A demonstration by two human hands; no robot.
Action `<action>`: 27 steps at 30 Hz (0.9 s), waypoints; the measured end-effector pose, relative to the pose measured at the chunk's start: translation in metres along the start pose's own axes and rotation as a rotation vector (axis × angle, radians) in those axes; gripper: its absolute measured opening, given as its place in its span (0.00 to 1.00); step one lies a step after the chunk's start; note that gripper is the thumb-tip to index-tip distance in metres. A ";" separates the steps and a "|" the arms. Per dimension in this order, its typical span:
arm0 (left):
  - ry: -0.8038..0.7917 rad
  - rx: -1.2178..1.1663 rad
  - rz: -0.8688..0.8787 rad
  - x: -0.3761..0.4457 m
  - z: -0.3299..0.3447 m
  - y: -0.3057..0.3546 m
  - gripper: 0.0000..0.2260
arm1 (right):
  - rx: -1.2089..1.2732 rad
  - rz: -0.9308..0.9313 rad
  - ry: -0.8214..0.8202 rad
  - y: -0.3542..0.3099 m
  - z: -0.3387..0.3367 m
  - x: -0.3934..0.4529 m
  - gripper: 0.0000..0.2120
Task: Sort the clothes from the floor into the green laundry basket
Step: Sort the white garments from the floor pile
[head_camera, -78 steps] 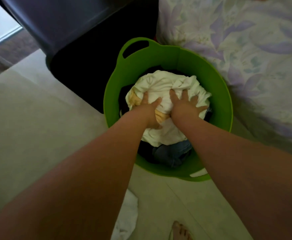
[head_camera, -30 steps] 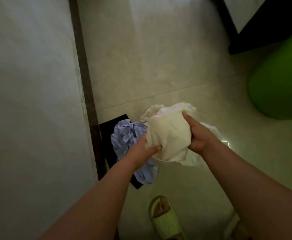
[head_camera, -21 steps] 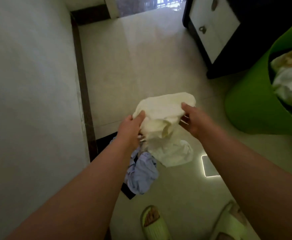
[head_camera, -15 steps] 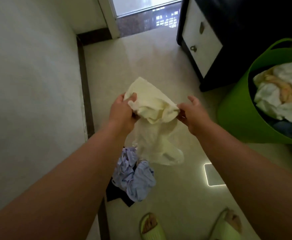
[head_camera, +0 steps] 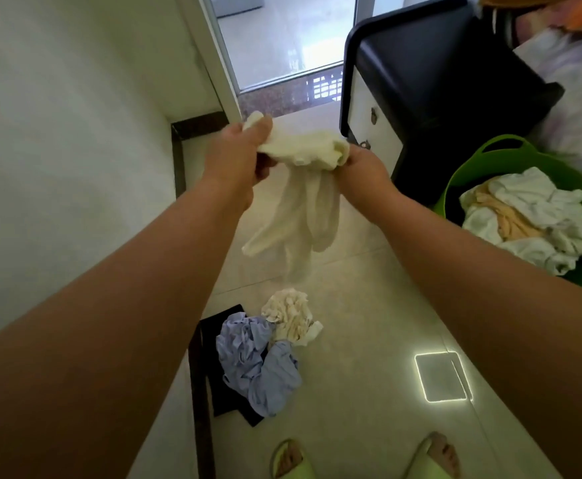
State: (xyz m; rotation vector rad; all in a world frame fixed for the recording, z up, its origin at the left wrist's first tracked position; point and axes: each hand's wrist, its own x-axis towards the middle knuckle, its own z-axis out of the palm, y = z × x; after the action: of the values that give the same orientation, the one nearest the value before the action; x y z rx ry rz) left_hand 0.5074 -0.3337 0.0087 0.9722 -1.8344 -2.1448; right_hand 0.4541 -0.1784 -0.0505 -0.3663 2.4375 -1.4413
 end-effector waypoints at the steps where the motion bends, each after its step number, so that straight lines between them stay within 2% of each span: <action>1: 0.032 -0.040 0.027 -0.001 -0.001 0.008 0.04 | -0.005 -0.010 0.000 -0.006 -0.008 0.001 0.12; 3: 0.076 -0.247 0.050 0.002 -0.001 0.022 0.05 | -0.105 -0.051 -0.066 -0.016 -0.018 0.006 0.12; 5: 0.043 -0.424 0.054 0.002 -0.001 0.028 0.07 | -0.160 -0.053 -0.120 -0.033 -0.027 0.007 0.13; 7: -0.044 -0.419 0.002 -0.001 -0.003 0.025 0.14 | 0.075 0.074 -0.190 -0.051 -0.034 0.009 0.13; 8: -0.043 -0.331 -0.037 -0.003 -0.002 0.019 0.14 | 0.207 0.146 -0.215 -0.058 -0.041 0.009 0.12; 9: -0.021 -0.145 -0.077 -0.005 -0.002 0.010 0.14 | 0.312 0.204 -0.240 -0.064 -0.046 0.007 0.11; 10: -0.012 0.120 -0.125 -0.009 -0.003 -0.005 0.21 | 0.397 0.244 -0.266 -0.068 -0.052 0.005 0.08; 12: -0.108 0.617 -0.225 -0.020 -0.001 -0.036 0.41 | 0.515 0.286 -0.297 -0.073 -0.058 0.002 0.07; 14: -0.206 0.806 -0.232 -0.034 0.010 -0.064 0.57 | 0.596 0.339 -0.338 -0.076 -0.060 -0.001 0.10; 15: -0.191 0.826 -0.211 -0.039 0.019 -0.073 0.61 | 0.629 0.373 -0.358 -0.076 -0.061 -0.004 0.11; 17: -0.110 0.790 -0.193 -0.035 0.035 -0.083 0.60 | 0.693 0.433 -0.392 -0.074 -0.061 -0.006 0.14; 20: -0.091 0.507 -0.310 -0.023 0.047 -0.090 0.54 | 0.810 0.452 -0.437 -0.070 -0.066 -0.011 0.14; 22: -0.077 0.319 -0.310 -0.022 0.054 -0.094 0.42 | 0.914 0.458 -0.414 -0.059 -0.077 -0.008 0.15; 24: -0.022 0.200 -0.267 -0.021 0.063 -0.092 0.28 | 1.052 0.472 -0.355 -0.043 -0.093 -0.004 0.18; 27: 0.114 0.153 -0.222 -0.018 0.077 -0.086 0.25 | 1.141 0.527 -0.179 -0.007 -0.121 0.000 0.16</action>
State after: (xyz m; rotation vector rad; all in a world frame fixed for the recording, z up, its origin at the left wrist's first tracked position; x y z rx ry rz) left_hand 0.5026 -0.2408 -0.0622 1.3617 -1.9390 -2.0382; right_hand 0.4098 -0.0839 0.0118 0.3577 1.1091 -2.0636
